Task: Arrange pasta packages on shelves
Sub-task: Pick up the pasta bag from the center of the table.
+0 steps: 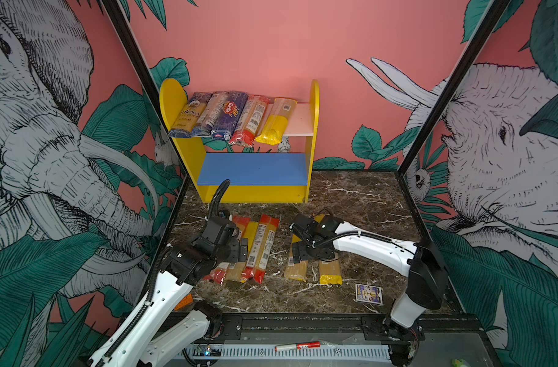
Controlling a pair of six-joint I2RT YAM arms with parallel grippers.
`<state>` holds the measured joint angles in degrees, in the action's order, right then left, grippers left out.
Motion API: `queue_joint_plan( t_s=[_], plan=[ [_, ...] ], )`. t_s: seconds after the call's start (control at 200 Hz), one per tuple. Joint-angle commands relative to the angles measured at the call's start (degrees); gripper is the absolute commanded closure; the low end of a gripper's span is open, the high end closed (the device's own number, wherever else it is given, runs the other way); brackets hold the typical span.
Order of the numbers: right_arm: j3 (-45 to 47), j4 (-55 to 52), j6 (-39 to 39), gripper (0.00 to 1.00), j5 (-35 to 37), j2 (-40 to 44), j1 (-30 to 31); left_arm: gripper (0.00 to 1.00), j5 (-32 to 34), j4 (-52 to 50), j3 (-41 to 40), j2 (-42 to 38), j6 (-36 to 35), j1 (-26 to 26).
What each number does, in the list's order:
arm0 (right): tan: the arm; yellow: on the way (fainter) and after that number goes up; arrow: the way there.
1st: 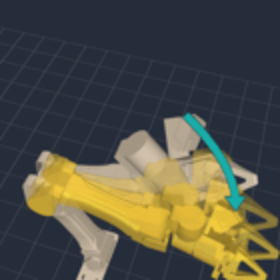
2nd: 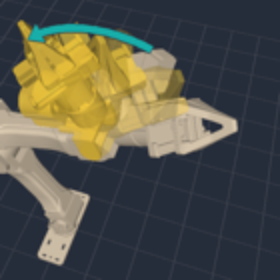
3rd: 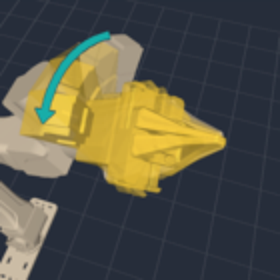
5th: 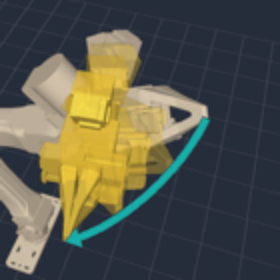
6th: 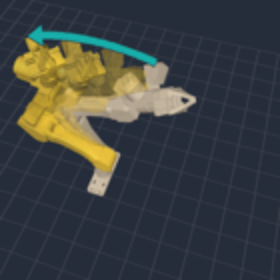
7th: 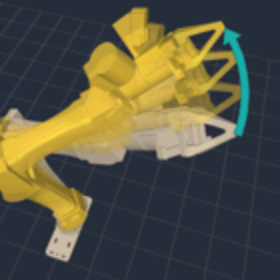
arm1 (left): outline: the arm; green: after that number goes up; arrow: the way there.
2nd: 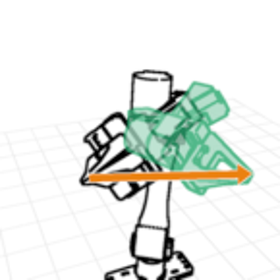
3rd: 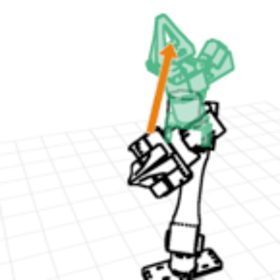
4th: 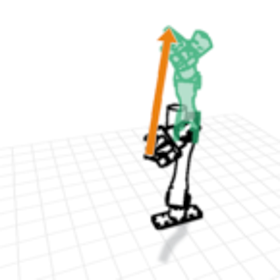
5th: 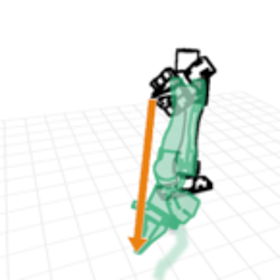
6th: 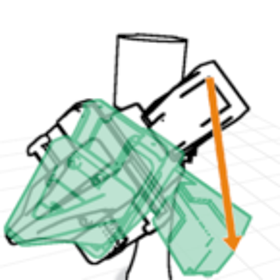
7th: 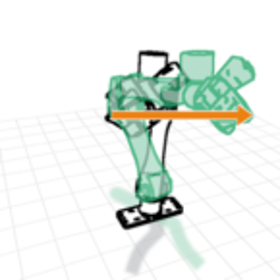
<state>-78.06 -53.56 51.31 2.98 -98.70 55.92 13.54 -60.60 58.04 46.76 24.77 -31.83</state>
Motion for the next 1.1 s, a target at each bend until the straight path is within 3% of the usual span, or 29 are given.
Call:
queue_joint_plan(
  t_s=[0.0, 0.33, 0.68, 1.095],
  plan=[
    [-1.39, 1.30, 5.36, 0.01, 0.34, -2.08, 1.20, 0.01, 1.47, -3.59, 1.81, -1.71, -0.57, 0.73],
    [-1.78, 7.78, 10.54, 0.01, -3.51, -10.35, 4.89, 0.01, 2.00, -5.99, 1.49, -4.06, -0.65, 0.81],
    [0.22, 6.51, 17.52, 0.01, 0.44, -13.98, 6.64, 0.01, 2.27, -8.20, 2.35, -4.88, -2.04, 0.81],
    [2.46, 7.24, 18.57, 0.03, 3.21, -16.05, 4.48, 0.01, 1.65, -7.60, 2.89, -4.64, -1.61, 0.81]
  ],
)
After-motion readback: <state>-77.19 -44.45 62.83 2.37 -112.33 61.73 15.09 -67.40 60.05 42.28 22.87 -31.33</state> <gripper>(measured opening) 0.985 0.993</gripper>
